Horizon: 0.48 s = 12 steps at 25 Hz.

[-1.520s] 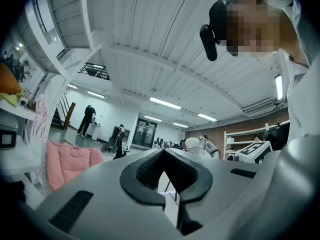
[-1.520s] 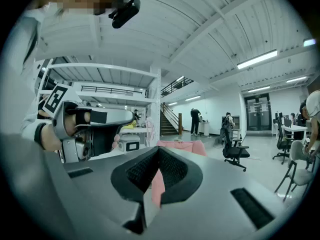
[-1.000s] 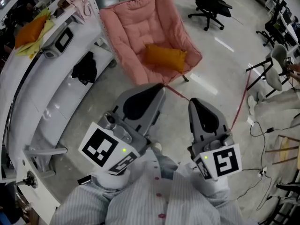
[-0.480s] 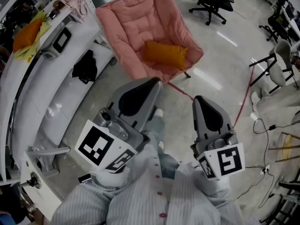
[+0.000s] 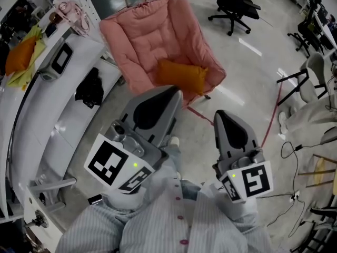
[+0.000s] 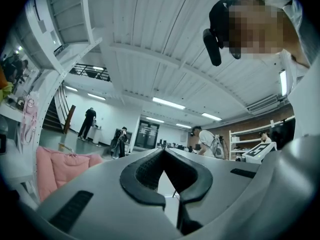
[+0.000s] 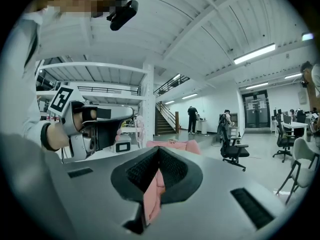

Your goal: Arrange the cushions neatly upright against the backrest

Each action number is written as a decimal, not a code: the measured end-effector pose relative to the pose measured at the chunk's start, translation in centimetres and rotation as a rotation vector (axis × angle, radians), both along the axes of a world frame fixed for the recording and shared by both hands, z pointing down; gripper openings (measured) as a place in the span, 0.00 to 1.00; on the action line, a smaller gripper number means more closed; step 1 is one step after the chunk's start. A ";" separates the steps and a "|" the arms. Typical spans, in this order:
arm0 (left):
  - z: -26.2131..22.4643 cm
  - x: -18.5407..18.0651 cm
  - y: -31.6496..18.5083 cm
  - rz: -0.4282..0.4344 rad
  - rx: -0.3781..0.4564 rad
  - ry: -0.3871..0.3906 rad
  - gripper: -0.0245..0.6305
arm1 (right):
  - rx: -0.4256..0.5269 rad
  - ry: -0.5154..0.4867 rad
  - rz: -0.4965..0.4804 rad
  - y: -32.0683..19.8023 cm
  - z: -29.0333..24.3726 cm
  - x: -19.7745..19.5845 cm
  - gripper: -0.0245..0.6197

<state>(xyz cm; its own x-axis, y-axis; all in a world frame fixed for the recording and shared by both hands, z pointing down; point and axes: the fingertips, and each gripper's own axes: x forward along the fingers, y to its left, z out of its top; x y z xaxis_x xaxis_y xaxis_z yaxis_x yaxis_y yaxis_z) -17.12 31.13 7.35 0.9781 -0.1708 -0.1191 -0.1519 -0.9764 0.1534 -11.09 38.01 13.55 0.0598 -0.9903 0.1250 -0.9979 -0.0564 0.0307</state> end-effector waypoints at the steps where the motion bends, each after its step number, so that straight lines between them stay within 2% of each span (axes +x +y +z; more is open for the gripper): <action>1: -0.2 0.6 -1.2 0.000 -0.001 0.003 0.05 | -0.001 0.002 -0.001 -1.1 -0.1 0.6 0.06; 12: -0.2 5.4 -13.6 -0.014 -0.007 0.012 0.05 | -0.018 0.011 -0.002 -13.5 -0.1 6.0 0.06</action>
